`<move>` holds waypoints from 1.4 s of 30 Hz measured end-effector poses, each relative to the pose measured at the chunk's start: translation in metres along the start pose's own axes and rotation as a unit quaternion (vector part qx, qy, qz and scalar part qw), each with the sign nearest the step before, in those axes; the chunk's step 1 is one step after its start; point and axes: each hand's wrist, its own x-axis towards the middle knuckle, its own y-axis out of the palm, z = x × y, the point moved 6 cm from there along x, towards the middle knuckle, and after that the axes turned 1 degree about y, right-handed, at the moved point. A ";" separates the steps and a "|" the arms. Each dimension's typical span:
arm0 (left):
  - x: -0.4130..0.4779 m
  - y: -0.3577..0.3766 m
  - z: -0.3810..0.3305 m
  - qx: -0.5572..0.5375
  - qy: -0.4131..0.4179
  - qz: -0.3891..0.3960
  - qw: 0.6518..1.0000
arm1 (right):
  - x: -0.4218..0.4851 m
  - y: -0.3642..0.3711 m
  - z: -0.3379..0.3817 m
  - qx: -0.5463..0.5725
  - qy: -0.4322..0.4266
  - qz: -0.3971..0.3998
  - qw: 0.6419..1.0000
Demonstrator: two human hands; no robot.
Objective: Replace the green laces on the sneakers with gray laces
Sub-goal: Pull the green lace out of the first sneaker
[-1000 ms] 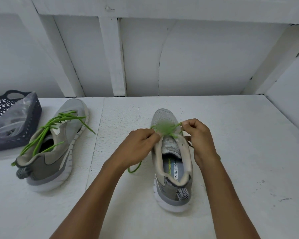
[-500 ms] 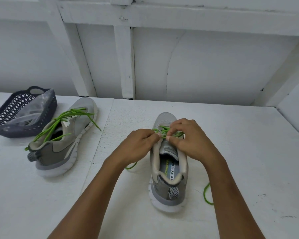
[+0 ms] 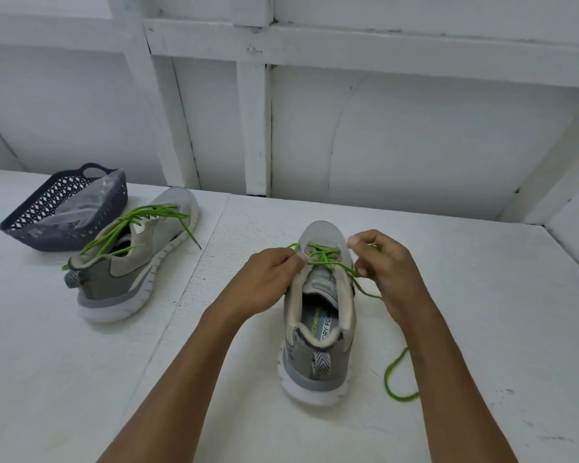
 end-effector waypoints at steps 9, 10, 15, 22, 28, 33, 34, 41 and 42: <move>-0.001 -0.001 -0.004 0.019 0.002 0.000 1.000 | 0.006 0.025 0.004 -0.222 -0.019 0.082 0.971; 0.000 -0.001 -0.004 0.021 0.000 0.002 1.000 | 0.006 0.025 0.004 -0.187 -0.025 0.076 0.979; 0.000 -0.001 -0.002 -0.001 0.000 0.007 1.000 | 0.011 0.017 0.004 0.108 0.015 0.047 0.993; 0.002 -0.002 -0.003 0.018 0.014 0.034 0.999 | 0.016 0.008 -0.001 0.149 0.034 0.028 0.988; 0.013 -0.007 -0.008 0.024 -0.032 0.116 0.993 | 0.017 0.021 0.010 -0.231 -0.002 0.179 0.956; 0.024 -0.011 -0.015 0.058 -0.059 0.186 0.979 | 0.026 0.025 0.016 -0.260 0.008 0.201 0.944; 0.026 -0.012 -0.017 0.067 -0.061 0.198 0.976 | 0.028 0.025 0.016 -0.241 0.011 0.193 0.951; 0.047 -0.014 -0.017 0.005 -0.046 0.156 0.987 | 0.046 0.020 0.013 -0.058 0.032 0.133 0.989; 0.050 -0.014 -0.016 -0.004 -0.047 0.155 0.987 | 0.048 0.020 0.013 -0.015 0.037 0.130 0.991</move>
